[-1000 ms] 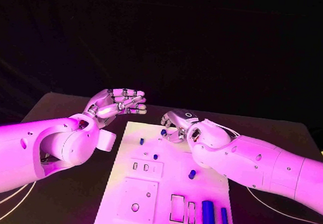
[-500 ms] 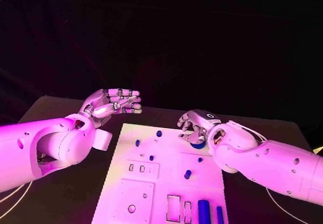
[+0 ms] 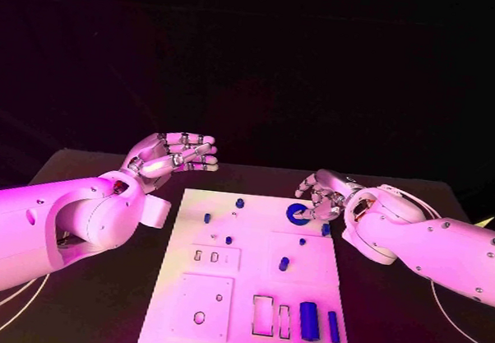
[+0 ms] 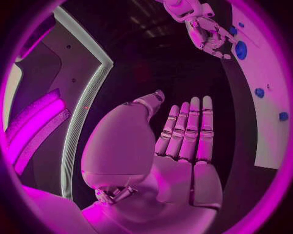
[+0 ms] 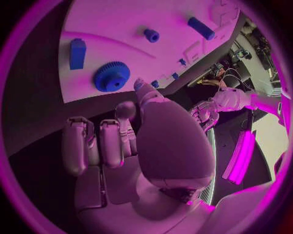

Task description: Assemble the parts on the task board

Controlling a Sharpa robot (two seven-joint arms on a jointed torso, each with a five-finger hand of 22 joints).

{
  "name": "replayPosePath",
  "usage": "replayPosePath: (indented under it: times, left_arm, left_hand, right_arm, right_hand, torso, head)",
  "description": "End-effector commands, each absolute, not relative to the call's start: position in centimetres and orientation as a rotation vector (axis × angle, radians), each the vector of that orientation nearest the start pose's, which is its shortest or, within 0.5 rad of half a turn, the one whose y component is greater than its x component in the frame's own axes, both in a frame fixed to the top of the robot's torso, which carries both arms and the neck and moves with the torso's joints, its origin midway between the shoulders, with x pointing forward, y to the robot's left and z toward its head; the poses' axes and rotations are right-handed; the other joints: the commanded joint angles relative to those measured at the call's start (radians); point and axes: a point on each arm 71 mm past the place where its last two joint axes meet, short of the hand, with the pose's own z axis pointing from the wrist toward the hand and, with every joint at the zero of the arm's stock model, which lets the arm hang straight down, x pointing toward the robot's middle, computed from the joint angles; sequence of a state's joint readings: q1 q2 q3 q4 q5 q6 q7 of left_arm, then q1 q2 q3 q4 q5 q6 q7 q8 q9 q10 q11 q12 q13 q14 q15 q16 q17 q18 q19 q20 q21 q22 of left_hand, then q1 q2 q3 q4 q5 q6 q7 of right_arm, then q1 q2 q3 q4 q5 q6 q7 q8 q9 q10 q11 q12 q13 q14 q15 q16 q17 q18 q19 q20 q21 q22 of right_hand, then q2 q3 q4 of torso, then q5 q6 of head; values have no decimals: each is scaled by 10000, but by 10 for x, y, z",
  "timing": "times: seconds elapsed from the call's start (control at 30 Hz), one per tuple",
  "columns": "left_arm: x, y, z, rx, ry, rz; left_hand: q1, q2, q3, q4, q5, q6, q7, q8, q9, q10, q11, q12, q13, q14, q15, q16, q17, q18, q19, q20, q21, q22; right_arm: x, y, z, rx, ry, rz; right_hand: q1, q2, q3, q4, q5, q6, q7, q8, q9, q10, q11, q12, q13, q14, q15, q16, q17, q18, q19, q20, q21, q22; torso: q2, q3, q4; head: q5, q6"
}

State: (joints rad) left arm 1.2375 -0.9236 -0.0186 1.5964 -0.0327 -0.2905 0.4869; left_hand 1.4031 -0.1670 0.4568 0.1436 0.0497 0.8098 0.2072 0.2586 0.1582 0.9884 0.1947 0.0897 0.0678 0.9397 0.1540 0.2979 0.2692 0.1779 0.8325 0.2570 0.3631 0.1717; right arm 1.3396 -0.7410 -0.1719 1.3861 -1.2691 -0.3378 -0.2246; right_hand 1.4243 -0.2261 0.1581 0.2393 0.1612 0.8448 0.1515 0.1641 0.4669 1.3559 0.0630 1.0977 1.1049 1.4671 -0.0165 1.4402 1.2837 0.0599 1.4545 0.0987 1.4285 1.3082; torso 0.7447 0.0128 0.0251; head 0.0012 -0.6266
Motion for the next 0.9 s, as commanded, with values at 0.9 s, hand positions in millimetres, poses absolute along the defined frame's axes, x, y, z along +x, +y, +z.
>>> replayPosePath:
  times: [0.9]
  left_arm:
    - [482,224,-137,-9608,13061,-16572]
  left_hand:
    - [-75,26,-5,1,21,-109,512,-38,-16,-38,57,-52,5,-98,-10,-56,31,19,-71,3,67,12]
  right_arm:
    - [532,-203,-188,564,18580,4433]
  right_hand:
    - [147,364,118,450,814,139,123,328,281,1332,172,3744,3649,968,258,1196,2561,-424,705,183,885,2067]
  torso:
    - [9,-10,10]
  head:
    - [0,-102]
